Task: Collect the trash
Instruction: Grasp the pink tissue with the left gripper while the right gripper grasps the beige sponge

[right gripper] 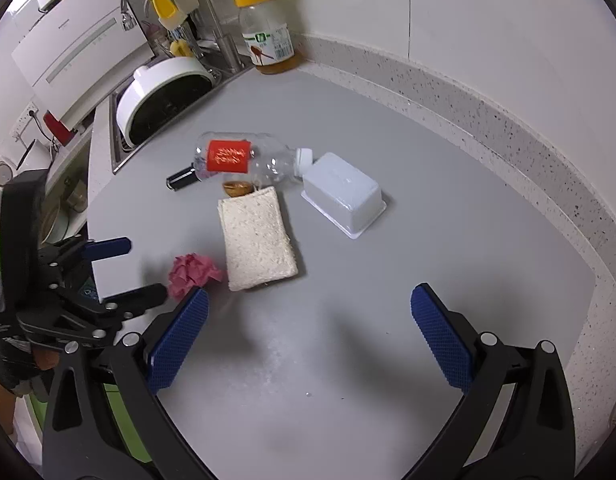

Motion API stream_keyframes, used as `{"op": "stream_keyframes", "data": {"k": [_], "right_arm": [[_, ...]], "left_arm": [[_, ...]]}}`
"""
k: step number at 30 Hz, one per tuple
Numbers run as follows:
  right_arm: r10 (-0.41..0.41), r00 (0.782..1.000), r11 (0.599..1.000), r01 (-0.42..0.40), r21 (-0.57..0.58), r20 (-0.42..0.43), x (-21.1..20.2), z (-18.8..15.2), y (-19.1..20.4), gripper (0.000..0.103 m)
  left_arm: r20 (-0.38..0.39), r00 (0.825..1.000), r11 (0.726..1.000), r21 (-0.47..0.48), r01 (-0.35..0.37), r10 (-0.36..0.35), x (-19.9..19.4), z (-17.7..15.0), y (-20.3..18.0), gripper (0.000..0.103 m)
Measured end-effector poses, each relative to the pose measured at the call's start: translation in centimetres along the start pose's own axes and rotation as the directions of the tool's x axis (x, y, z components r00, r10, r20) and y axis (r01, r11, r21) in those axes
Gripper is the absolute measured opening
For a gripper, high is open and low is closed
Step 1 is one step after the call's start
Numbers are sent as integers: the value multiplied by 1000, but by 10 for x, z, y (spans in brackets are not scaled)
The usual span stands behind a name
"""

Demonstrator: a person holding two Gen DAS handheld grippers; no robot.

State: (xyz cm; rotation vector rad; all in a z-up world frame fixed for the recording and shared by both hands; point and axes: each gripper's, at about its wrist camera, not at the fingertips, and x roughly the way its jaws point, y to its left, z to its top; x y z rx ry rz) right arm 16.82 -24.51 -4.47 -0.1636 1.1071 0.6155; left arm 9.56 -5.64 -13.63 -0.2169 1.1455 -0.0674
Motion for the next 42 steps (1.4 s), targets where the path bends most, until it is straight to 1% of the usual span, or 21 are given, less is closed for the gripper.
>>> {"op": "stream_keyframes", "data": {"k": [4, 5, 6, 7, 8, 9, 12, 15, 18, 24, 28, 32, 34, 40, 41, 42], "right_arm": [[2, 1000, 1000, -2, 22, -9, 7, 1, -10, 99], [3, 1000, 1000, -3, 23, -11, 8, 2, -11, 99], [4, 1000, 1000, -3, 24, -14, 9, 2, -12, 99], [5, 1000, 1000, -4, 26, -15, 10, 2, -13, 99], [6, 1000, 1000, -6, 27, -15, 10, 2, -13, 99], [8, 1000, 1000, -7, 26, -15, 11, 3, -14, 99], [15, 1000, 1000, -14, 21, -18, 13, 4, -11, 99], [23, 1000, 1000, -23, 11, -21, 15, 5, -7, 99], [32, 999, 999, -32, -4, -22, 16, 7, -1, 99], [54, 998, 997, -56, -55, -35, 25, 14, 20, 99], [65, 996, 992, -72, -103, -69, 44, 18, 36, 99], [53, 992, 987, -70, -144, -115, 70, 22, 49, 99], [33, 990, 985, -55, -165, -135, 83, 23, 53, 99], [7, 985, 977, -44, -208, -172, 108, 28, 63, 99], [3, 984, 976, -41, -212, -179, 112, 29, 64, 98], [-2, 983, 976, -39, -216, -186, 115, 29, 64, 91]], "left_arm": [[-21, 1000, 1000, 18, 6, -5, 18, 0, -6, 97], [-31, 999, 1000, 21, 10, -9, 23, 0, -8, 91], [-41, 999, 1000, 22, 12, -11, 26, 0, -8, 81], [-50, 999, 1000, 22, 12, -11, 29, 0, -9, 75], [-56, 998, 1000, 23, 10, -9, 31, -1, -9, 65], [-60, 998, 1000, 21, 9, -8, 33, -2, -9, 52], [-61, 998, 1000, 19, 13, -11, 32, -2, -9, 47], [-50, 999, 1000, 11, 17, -16, 25, -2, -6, 44], [-31, 999, 1000, -7, 17, -17, 11, -1, 0, 43], [21, 1000, 999, -32, -5, 5, -29, 3, 14, 43], [55, 998, 998, -52, -24, 27, -48, 4, 25, 43], [61, 997, 996, -81, -39, 44, -54, 3, 40, 43], [58, 997, 994, -97, -48, 54, -56, 0, 49, 43], [50, 997, 988, -147, -53, 61, -56, -7, 70, 43], [50, 997, 986, -156, -53, 62, -56, -7, 73, 43], [50, 997, 986, -161, -53, 62, -56, -8, 75, 43]]}}
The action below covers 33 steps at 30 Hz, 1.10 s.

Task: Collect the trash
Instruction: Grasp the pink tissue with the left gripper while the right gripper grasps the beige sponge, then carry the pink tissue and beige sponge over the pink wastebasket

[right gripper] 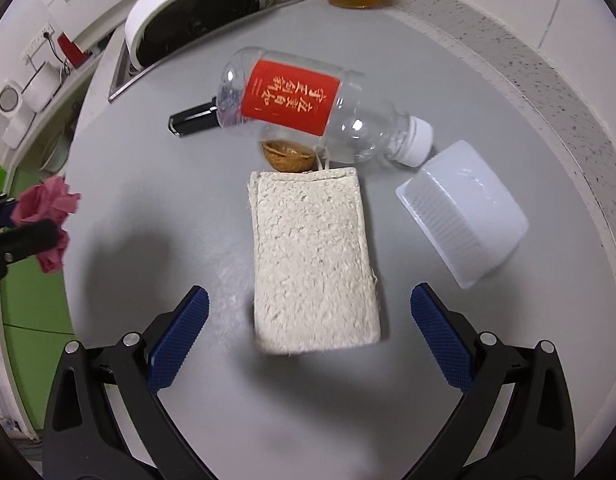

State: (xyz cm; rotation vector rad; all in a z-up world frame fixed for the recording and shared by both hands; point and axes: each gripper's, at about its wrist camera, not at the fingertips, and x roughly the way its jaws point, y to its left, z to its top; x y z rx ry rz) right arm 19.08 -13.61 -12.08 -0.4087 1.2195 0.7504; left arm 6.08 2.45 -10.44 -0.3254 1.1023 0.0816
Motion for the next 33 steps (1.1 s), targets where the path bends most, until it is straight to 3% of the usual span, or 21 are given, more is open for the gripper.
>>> {"op": "stream_keyframes", "data": {"k": [1, 5, 7, 13, 21, 28, 33], "right_arm": [[-7, 1000, 1000, 7, -3, -11, 3, 1, 1, 82], [-27, 999, 999, 27, -17, -28, 8, 1, 2, 73], [-31, 999, 999, 31, -11, -21, 6, 2, 1, 63], [-10, 1000, 1000, 10, -23, 7, -14, -3, 3, 62], [39, 994, 992, -26, -123, 103, -77, -13, 29, 62], [156, 975, 951, -105, -292, 157, -118, -18, 98, 62], [269, 951, 891, -186, -414, 153, -137, -25, 169, 62]], "left_arm": [[0, 1000, 1000, -5, 0, 0, 0, 0, 2, 43], [1, 1000, 1000, -21, 2, -2, -2, -2, 7, 43], [5, 1000, 1000, -26, 3, -3, -4, -4, 7, 43], [31, 999, 999, -34, -5, 7, -17, -8, 3, 43], [108, 993, 996, -81, -46, 55, -59, -31, 1, 43], [166, 976, 975, -196, -106, 140, -111, -81, 22, 43], [191, 955, 939, -301, -164, 228, -158, -134, 50, 43]]}}
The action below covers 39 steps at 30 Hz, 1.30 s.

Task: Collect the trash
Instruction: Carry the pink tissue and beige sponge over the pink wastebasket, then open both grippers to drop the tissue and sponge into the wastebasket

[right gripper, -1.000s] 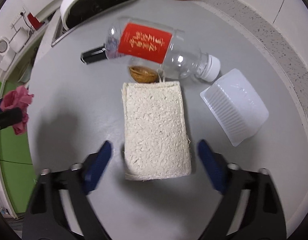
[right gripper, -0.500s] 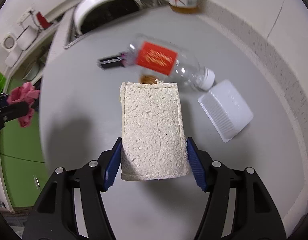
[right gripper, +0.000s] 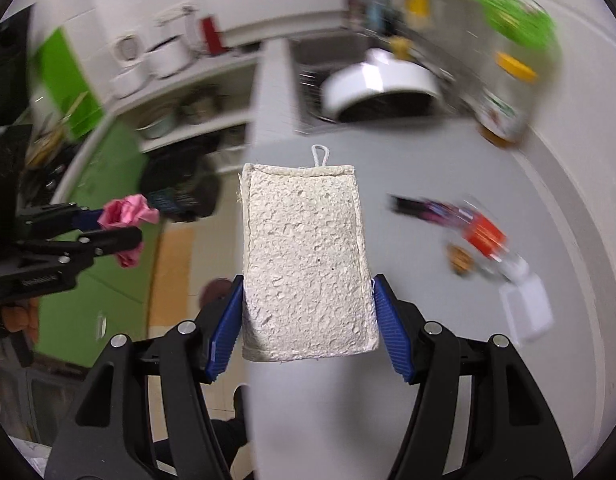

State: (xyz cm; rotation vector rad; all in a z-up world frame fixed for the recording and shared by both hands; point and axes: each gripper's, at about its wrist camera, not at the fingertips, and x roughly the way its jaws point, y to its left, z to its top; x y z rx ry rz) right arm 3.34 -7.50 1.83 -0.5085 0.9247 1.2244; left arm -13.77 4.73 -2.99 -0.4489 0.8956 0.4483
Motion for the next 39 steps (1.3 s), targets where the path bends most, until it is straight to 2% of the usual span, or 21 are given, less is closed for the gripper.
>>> {"op": "stream_keyframes", "data": {"k": [2, 9, 14, 17, 23, 27, 31, 32, 34, 35, 36, 39], "right_arm": [[55, 998, 997, -55, -57, 6, 6, 11, 39, 62], [171, 985, 971, -173, -164, -28, 50, 40, 153, 62], [193, 978, 956, -205, -211, -76, 96, 46, 218, 62], [193, 975, 951, -213, -226, -106, 133, 47, 243, 62], [156, 974, 940, -197, -277, -164, 247, 14, 258, 62], [133, 973, 939, -185, -291, -190, 339, -23, 250, 62], [118, 972, 937, -176, -300, -202, 414, -53, 239, 62], [114, 972, 937, -173, -302, -204, 429, -59, 236, 62], [113, 971, 938, -174, -301, -209, 459, -70, 230, 62], [113, 971, 937, -175, -302, -211, 474, -76, 228, 62], [111, 971, 936, -174, -306, -214, 488, -81, 226, 62], [113, 966, 932, -184, -312, -232, 519, -93, 224, 62]], "left_arm": [[20, 999, 998, -49, -37, 38, -21, -15, 26, 43], [37, 988, 974, -179, -139, 148, -73, -61, 110, 43], [16, 980, 951, -243, -189, 198, -76, -84, 166, 43], [-5, 976, 937, -279, -210, 217, -58, -96, 201, 43], [-49, 974, 914, -337, -226, 223, 30, -136, 272, 43], [-68, 974, 903, -365, -225, 214, 120, -175, 318, 43], [-75, 979, 895, -396, -204, 190, 207, -210, 358, 44], [-75, 979, 894, -401, -201, 187, 224, -217, 366, 47], [-78, 979, 884, -420, -205, 190, 258, -232, 381, 63], [-77, 979, 881, -427, -205, 190, 270, -238, 387, 89], [-70, 976, 877, -429, -216, 206, 283, -244, 392, 97], [-80, 975, 866, -448, -221, 207, 309, -258, 404, 97]]}}
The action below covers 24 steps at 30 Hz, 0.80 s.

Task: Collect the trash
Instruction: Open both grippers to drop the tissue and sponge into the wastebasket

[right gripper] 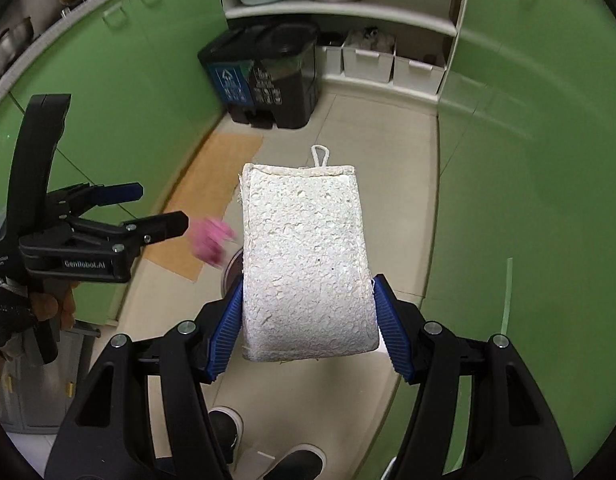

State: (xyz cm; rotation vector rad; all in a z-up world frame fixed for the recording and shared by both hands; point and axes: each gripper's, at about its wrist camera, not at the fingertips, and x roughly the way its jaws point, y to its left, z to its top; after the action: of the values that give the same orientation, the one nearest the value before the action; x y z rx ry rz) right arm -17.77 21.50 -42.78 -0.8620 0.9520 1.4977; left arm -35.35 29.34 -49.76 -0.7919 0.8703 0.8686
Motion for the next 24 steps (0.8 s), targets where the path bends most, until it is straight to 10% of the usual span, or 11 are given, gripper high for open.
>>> {"op": "stream_keyframes", "data": {"k": [17, 20, 24], "right_arm": [[114, 988, 988, -124, -93, -102, 104, 15, 56, 63], [121, 987, 987, -131, -90, -103, 116, 18, 60, 96], [98, 990, 991, -107, -82, -105, 125, 19, 63, 99]], "left_arm": [[3, 998, 988, -142, -58, 59, -19, -34, 77, 97], [15, 998, 986, -150, -66, 69, -24, -37, 85, 97], [25, 996, 985, -155, -75, 80, -28, -38, 95, 97]]}}
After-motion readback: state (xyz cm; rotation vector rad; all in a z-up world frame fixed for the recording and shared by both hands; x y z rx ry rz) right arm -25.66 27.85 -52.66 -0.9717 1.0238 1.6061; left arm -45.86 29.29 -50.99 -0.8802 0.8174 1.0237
